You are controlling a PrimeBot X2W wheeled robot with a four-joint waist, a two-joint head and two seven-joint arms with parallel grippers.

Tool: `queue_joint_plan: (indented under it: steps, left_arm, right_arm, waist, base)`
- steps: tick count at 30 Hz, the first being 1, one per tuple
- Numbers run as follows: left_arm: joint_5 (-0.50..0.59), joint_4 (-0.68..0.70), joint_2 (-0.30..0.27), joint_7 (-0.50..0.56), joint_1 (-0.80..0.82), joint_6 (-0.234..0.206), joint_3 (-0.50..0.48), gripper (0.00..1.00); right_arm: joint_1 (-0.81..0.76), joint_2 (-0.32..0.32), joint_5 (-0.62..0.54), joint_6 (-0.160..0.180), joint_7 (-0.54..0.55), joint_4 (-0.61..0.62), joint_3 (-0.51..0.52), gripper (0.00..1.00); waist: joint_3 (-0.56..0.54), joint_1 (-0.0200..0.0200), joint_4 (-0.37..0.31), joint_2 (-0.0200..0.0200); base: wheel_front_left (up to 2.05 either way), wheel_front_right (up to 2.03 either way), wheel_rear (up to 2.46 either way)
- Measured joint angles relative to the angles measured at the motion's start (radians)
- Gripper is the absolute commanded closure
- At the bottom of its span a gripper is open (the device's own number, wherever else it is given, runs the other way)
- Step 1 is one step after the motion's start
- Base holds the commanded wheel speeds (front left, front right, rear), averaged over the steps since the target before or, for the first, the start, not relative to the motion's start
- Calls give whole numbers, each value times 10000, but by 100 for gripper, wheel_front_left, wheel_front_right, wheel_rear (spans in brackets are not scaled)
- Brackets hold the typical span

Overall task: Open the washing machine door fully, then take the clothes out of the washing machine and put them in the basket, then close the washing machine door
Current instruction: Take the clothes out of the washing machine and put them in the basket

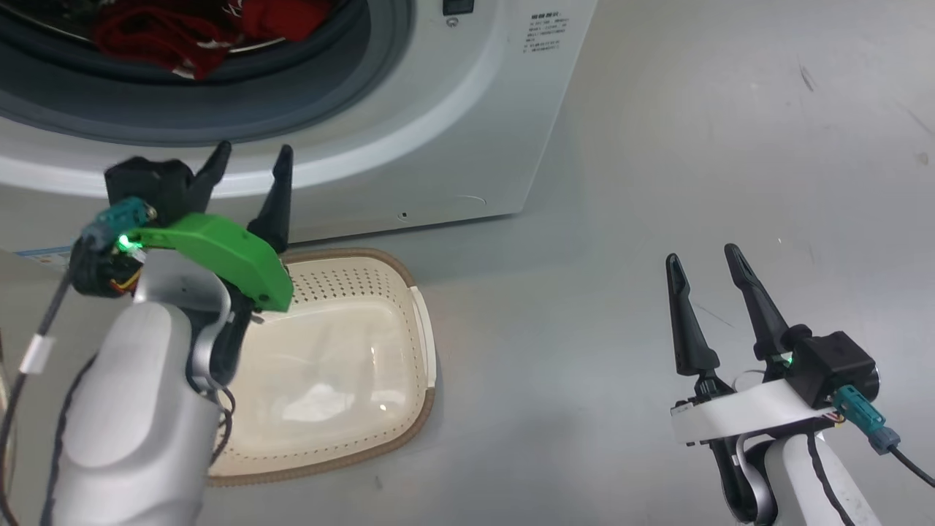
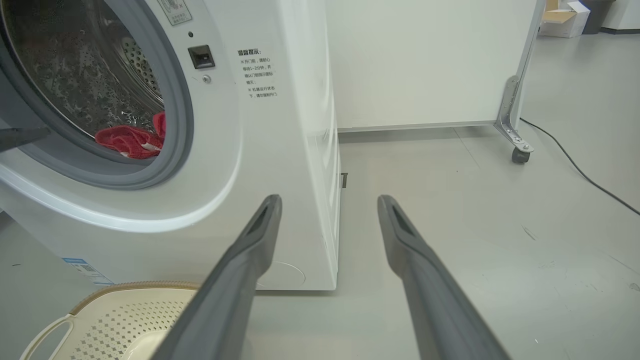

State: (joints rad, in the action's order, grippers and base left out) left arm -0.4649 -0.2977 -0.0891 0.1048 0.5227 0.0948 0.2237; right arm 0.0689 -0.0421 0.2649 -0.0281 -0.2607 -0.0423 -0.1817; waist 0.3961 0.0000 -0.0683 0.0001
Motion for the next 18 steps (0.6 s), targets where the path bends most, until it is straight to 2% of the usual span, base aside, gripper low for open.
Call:
queue_joint_plan:
  steps: [6,18]
  left_arm:
    - [-222,-489,-522,1358,1268,88,-2,0]
    - [-537,-1147,-1313,2688,3325,173,-337,0]
  right_arm:
    - [499,-2,280,44,-2,48,-167,0]
    - [1067,-15,667,119,0,33,-525,0]
  waist:
    - [711,0,-410,0]
    - [1580,0,-1230,0]
  base:
    - [0,0,0]
    - [0,0,0]
